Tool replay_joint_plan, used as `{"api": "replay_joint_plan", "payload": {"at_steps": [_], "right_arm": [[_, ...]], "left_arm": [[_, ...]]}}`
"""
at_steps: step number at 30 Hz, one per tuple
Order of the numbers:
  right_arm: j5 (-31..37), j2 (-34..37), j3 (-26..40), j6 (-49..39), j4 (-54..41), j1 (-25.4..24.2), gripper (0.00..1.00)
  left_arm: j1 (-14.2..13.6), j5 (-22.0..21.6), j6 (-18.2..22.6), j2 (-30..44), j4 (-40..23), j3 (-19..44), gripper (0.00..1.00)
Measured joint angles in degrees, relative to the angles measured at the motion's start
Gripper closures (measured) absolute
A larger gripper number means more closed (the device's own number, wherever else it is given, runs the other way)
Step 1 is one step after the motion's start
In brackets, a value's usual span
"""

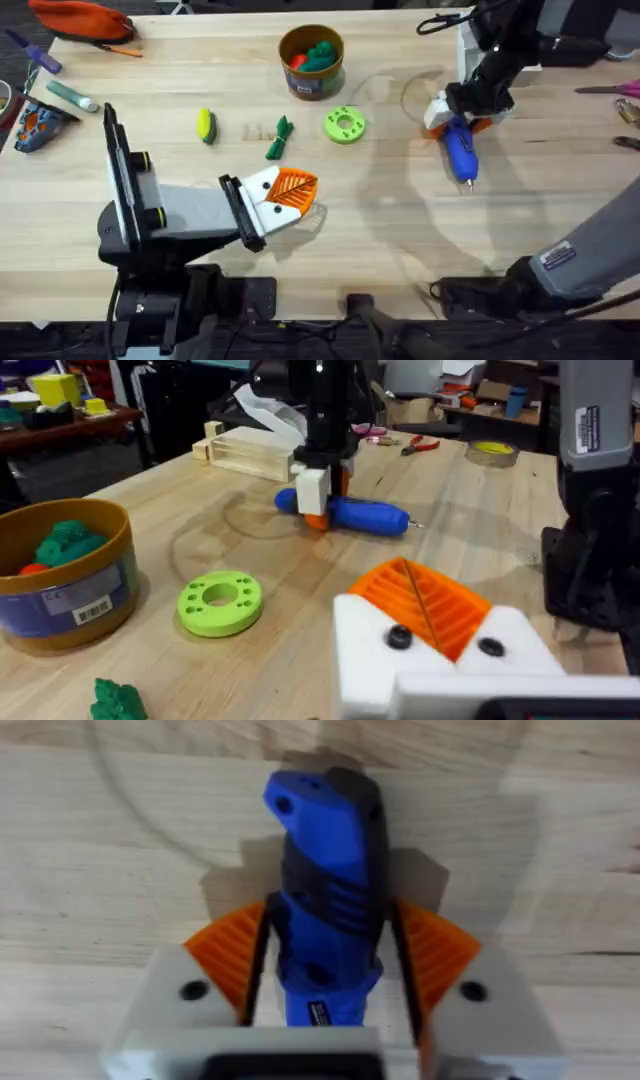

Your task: Pick up the gripper from the table and insert it into the empty holder that is missing its gripper. Then pick up a screw, insert it into the mounting hole, and use the screwdriver to tighten it. Finally, clean up the table by picking up the vegetable and placing it into the bucket.

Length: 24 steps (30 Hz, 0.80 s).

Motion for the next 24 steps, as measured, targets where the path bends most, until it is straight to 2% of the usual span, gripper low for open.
{"api": "replay_joint_plan", "payload": {"at_steps": [2,11,16,24], "right_arm": [[-0.1,0.0,0.0,0.0,0.1,0.2,0.412],[0.0,0.0,0.0,0.0,0.5,0.2,0.679],[0.1,0.1,0.0,-0.3,0.9,0.2,0.969],[0.2,0.3,0.0,-0.4,0.9,0.2,0.979]], "left_arm": [[0.0,0.0,0.0,0.0,0.0,0.0,0.994],[0.0,0.0,0.0,0.0,0.0,0.0,0.994],[0.0,0.0,0.0,0.0,0.0,0.0,0.994],[0.0,0.0,0.0,0.0,0.0,0.0,0.994]]}}
